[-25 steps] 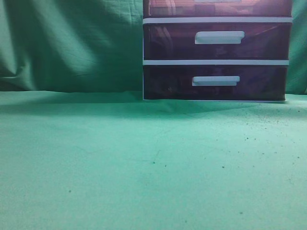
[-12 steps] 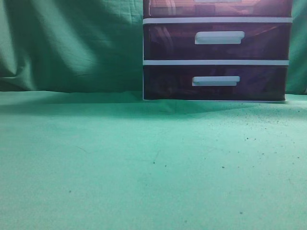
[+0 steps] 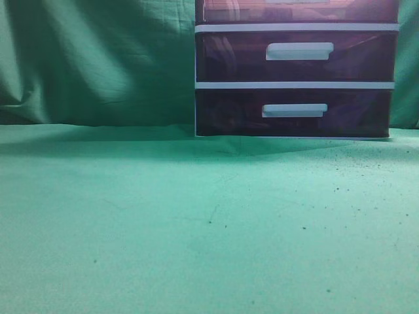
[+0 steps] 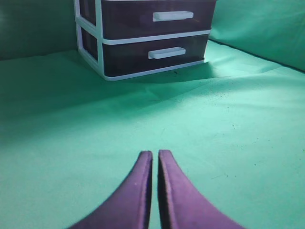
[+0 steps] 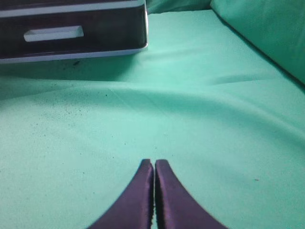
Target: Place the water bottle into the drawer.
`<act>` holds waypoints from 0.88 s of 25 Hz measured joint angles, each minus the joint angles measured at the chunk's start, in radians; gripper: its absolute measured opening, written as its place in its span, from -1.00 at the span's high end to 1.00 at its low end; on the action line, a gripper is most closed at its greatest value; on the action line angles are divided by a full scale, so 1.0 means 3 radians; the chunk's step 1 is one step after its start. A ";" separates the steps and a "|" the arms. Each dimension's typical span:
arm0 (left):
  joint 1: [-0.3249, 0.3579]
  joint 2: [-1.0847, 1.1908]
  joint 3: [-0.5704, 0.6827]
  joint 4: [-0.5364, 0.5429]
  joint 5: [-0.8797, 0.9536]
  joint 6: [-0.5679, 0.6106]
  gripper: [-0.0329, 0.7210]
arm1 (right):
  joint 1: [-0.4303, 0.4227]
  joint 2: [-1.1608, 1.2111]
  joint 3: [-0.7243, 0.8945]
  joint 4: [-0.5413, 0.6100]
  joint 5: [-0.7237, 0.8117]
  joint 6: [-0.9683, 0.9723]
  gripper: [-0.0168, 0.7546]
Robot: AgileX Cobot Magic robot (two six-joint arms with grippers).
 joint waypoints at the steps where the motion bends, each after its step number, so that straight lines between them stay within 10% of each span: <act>1: 0.0000 0.0000 0.0000 0.0000 0.0000 0.0000 0.91 | 0.0000 0.0000 0.0000 0.0000 -0.0035 0.0000 0.96; 22: 0.0006 -0.0037 0.0000 0.0000 0.0005 0.0000 0.91 | 0.0000 0.0000 0.0000 0.0207 -0.0112 0.0015 0.96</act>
